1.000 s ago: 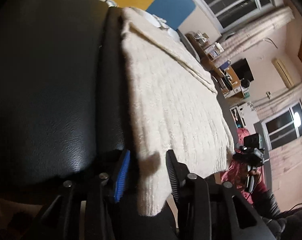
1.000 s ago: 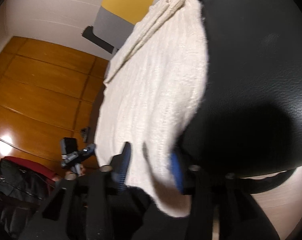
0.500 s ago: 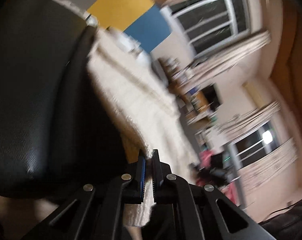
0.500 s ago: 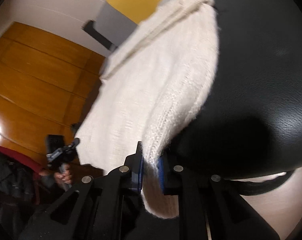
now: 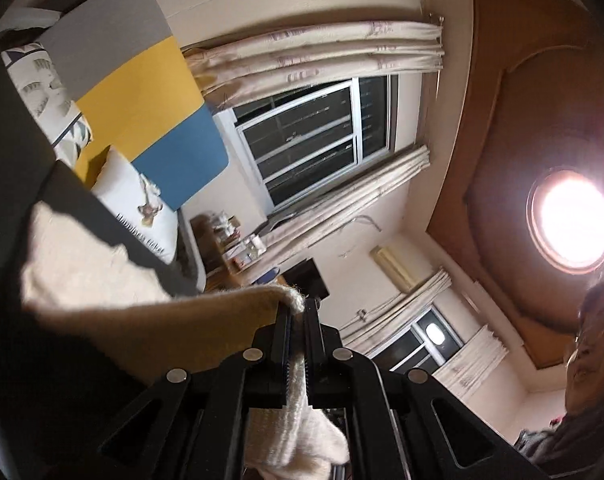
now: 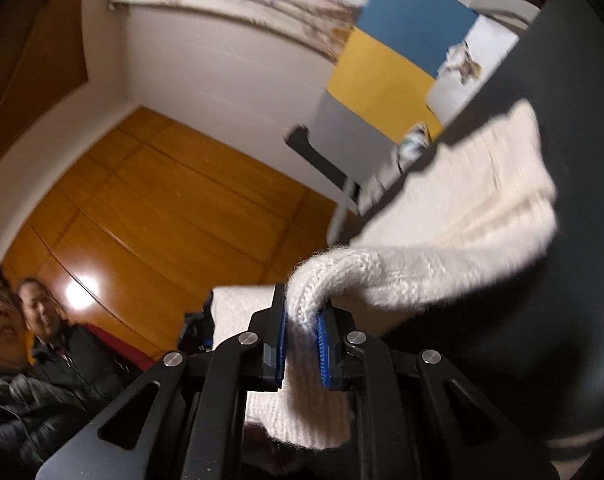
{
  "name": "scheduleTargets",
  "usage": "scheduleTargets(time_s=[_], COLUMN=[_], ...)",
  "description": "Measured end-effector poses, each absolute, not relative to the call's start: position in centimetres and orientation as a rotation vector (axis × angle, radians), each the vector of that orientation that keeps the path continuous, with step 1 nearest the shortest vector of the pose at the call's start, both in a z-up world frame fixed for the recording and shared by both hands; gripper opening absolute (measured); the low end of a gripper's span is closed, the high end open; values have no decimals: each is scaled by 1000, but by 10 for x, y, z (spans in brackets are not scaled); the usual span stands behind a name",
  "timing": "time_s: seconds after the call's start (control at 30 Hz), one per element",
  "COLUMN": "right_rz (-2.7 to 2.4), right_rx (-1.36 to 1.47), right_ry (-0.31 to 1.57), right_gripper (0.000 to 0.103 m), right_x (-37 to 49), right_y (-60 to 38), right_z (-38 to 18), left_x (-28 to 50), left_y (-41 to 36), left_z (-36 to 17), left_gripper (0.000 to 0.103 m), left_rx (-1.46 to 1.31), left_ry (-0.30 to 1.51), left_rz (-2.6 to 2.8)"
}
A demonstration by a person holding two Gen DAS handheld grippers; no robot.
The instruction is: Fold clothes
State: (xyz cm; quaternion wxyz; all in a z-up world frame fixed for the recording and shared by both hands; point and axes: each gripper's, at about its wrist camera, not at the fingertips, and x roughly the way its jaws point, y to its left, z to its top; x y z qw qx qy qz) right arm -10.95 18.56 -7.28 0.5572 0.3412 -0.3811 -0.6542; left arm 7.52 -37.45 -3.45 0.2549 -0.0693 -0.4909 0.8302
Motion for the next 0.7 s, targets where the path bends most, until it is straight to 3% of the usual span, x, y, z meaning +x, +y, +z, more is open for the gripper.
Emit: scheduleTargets(time_s=[0.23, 0.53, 0.7], right_rz=[-1636, -1746, -1740], right_rx=[885, 1113, 1225], right_ry=[-967, -987, -998], right_gripper=[13, 13, 17], right_x=[-185, -273, -295], right_y=[159, 116, 103], right_z=[-87, -131, -157], left_x=[-5, -106, -124], left_y=[-412, -451, -458], left_z=[-47, -130, -175], left_gripper=[4, 4, 4], left_rx=[-225, -576, -755], left_ry=[-1393, -1579, -1715], left_rz=[2311, 2394, 2408])
